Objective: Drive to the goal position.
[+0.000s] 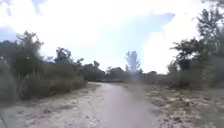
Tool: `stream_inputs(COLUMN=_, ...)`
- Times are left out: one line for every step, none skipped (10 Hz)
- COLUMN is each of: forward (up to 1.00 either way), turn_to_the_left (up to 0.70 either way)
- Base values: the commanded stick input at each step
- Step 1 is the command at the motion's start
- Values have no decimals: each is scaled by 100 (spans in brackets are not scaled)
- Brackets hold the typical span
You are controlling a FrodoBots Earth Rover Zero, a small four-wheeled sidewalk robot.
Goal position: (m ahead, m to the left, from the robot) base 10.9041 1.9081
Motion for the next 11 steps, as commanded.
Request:
stream_inputs(forward=85, turn_to_the_left=0)
stream_inputs(forward=85, turn_to_the_left=0)
stream_inputs(forward=85, turn_to_the_left=0)
stream_inputs(forward=85, turn_to_the_left=0)
stream_inputs(forward=85, turn_to_the_left=0)
stream_inputs(forward=85, turn_to_the_left=0)
stream_inputs(forward=85, turn_to_the_left=0)
stream_inputs(forward=85, turn_to_the_left=0)
stream_inputs(forward=85, turn_to_the_left=0)
stream_inputs(forward=85, turn_to_the_left=0)
stream_inputs(forward=85, turn_to_the_left=0)
